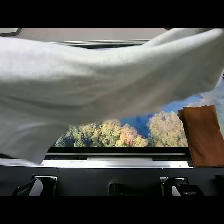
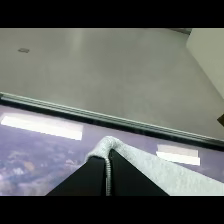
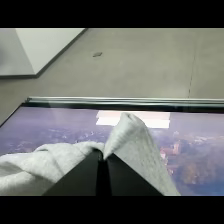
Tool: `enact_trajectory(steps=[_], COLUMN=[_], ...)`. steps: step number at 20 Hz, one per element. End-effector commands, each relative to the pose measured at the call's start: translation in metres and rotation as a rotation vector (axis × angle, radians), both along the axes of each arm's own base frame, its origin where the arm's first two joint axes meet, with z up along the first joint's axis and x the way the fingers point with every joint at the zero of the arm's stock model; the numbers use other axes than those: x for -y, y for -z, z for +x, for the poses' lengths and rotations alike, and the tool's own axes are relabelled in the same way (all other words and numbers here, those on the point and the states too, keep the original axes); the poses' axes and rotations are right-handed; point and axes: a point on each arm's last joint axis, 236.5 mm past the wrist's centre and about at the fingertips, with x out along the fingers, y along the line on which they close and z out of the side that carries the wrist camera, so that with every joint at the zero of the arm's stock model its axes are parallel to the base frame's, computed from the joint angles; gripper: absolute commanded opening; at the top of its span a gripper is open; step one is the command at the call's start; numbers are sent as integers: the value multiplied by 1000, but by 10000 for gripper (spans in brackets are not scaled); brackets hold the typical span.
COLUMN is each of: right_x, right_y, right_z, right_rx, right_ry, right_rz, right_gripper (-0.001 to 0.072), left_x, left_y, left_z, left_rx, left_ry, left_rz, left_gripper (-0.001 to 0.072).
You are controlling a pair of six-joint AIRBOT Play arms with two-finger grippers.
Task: Fold the clothes and pants, and hang the long-sleeved shirts on hangers.
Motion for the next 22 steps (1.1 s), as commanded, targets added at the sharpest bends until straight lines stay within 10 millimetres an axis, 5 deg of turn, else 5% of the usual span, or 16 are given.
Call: enact_trajectory(steps=[1, 3, 6, 9, 12, 15, 18, 19, 21, 22], right_x=[-2, -14, -24, -49, -74, -78, -78, -79, -78, -73], right_y=[38, 100, 201, 306, 407, 469, 485, 484, 474, 464], right_z=[39, 84, 156, 228, 273, 300, 304, 302, 291, 282], right_rx=[-204, -438, -721, -846, -944, -990, -1014, -1019, -1019, -1009], right_ry=[14, -30, -72, -111, -105, -44, -18, -23, -72, -124], right_rz=[122, 141, 148, 99, 101, 165, 192, 195, 140, 75], right_gripper=[31, 31, 32, 32, 32, 40, 99, 172, 450, 452], left_x=[-16, -28, -46, -55, -60, -51, -47, -46, -47, -49], left_y=[53, 111, 229, 350, 450, 499, 520, 522, 519, 513], left_z=[18, 59, 121, 176, 212, 236, 246, 246, 240, 233], left_rx=[-183, -333, -574, -702, -816, -883, -926, -931, -949, -972], left_ry=[-12, 36, 77, 46, 10, 78, 107, 107, 112, 116], left_rz=[-20, -80, -210, -312, -362, -338, -345, -352, -367, -393], left_gripper=[15, 16, 16, 17, 18, 18, 24, 91, 499, 619])
